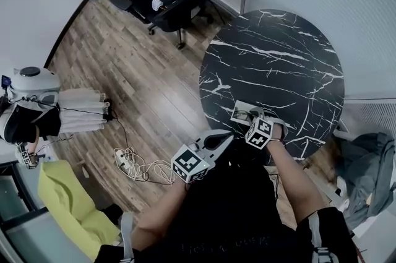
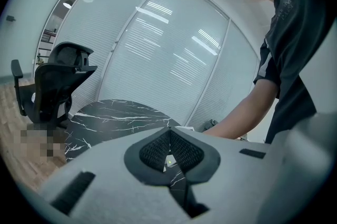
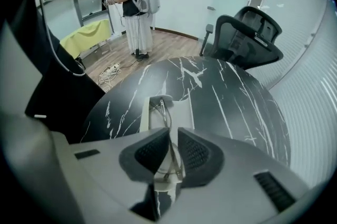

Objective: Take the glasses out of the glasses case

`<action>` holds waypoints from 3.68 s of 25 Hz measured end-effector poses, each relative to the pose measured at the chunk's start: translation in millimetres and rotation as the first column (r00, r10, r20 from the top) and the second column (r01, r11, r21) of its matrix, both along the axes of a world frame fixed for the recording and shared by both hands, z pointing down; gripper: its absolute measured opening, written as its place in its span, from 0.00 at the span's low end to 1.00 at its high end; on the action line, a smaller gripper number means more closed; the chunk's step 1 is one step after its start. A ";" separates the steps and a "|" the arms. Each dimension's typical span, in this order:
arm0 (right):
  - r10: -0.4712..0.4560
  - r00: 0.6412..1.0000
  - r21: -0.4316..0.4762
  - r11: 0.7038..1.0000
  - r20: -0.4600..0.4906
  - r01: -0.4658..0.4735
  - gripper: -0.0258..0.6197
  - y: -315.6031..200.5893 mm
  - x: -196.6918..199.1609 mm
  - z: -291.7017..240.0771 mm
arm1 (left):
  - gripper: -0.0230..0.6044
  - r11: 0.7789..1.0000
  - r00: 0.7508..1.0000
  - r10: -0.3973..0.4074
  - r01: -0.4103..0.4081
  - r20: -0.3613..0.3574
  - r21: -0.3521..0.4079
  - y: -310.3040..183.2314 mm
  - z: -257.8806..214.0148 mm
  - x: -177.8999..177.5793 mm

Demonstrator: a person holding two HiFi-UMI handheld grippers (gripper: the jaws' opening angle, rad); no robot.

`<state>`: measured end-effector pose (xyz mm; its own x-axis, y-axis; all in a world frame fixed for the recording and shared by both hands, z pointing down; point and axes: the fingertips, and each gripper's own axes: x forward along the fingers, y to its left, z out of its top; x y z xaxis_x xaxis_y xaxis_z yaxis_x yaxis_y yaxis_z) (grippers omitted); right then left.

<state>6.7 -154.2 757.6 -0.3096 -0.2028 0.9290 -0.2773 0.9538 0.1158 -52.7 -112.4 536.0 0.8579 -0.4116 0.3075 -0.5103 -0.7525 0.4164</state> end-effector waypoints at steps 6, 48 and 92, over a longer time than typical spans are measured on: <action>-0.126 0.989 -0.011 0.992 -0.079 0.126 0.09 5.7 -7.2 16.5 | 0.07 1.000 1.000 -0.012 0.012 0.000 -0.002 -2.6 1.3 -0.2; 0.280 0.895 0.064 0.945 0.348 -0.321 0.09 -11.1 27.0 -121.4 | 0.07 1.000 1.000 0.008 -0.007 -0.021 0.030 0.3 -5.5 4.4; 0.488 0.442 -0.062 0.720 0.752 -0.691 0.09 58.3 115.8 -262.7 | 0.07 0.998 0.999 0.003 0.000 -0.044 0.065 8.8 -21.4 0.4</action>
